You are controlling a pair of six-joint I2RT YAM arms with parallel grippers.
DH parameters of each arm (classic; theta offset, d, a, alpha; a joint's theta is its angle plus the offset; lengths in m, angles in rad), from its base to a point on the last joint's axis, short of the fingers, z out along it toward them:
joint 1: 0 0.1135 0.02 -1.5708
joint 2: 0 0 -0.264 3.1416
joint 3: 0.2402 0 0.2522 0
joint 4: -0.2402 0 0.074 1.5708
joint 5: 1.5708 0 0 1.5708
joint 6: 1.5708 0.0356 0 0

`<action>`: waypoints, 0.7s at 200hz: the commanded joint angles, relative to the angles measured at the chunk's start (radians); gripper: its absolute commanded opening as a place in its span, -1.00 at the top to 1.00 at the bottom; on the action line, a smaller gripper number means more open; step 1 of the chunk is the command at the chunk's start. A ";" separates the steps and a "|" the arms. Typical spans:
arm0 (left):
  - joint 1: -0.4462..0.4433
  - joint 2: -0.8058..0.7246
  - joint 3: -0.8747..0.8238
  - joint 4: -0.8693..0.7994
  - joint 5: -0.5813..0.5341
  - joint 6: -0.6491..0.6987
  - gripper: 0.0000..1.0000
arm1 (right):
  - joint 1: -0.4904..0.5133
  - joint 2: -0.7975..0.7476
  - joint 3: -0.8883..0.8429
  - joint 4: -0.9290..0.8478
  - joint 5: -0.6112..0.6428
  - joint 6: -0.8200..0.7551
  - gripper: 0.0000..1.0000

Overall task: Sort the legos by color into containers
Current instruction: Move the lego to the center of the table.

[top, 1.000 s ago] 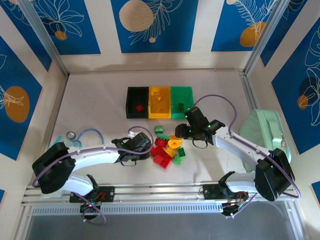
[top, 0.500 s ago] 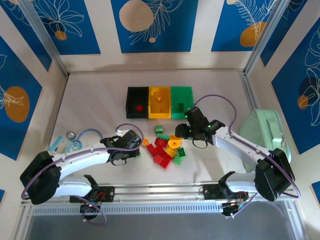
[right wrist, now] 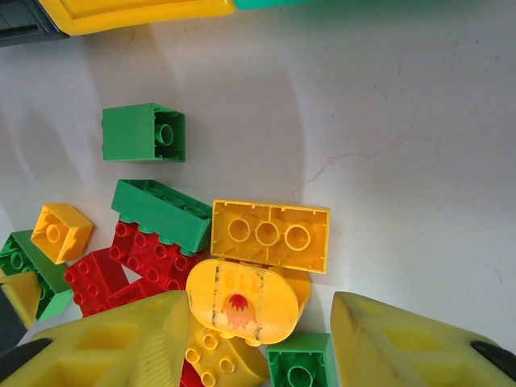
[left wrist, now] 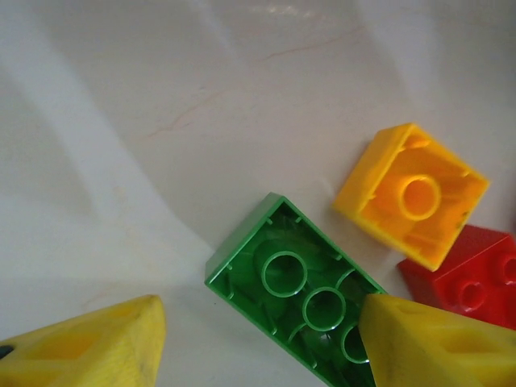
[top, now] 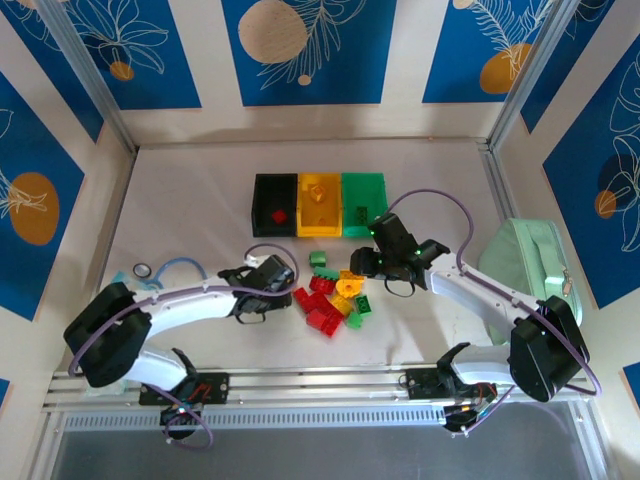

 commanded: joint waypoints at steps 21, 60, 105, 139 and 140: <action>0.001 0.067 0.003 -0.029 0.010 0.005 -0.23 | 0.000 0.015 -0.005 0.019 -0.001 0.006 0.00; -0.014 -0.007 0.014 -0.118 -0.096 0.008 -0.12 | -0.008 0.012 -0.020 0.025 -0.001 0.005 0.00; 0.093 -0.038 -0.027 -0.137 -0.052 0.068 -0.12 | -0.017 0.013 -0.017 0.031 -0.014 0.000 0.00; 0.148 -0.111 -0.052 -0.143 -0.052 0.092 -0.11 | -0.020 0.004 -0.018 0.029 -0.014 -0.002 0.00; 0.148 -0.114 -0.049 -0.146 -0.054 0.095 -0.11 | -0.020 0.004 -0.017 0.030 -0.014 -0.002 -0.01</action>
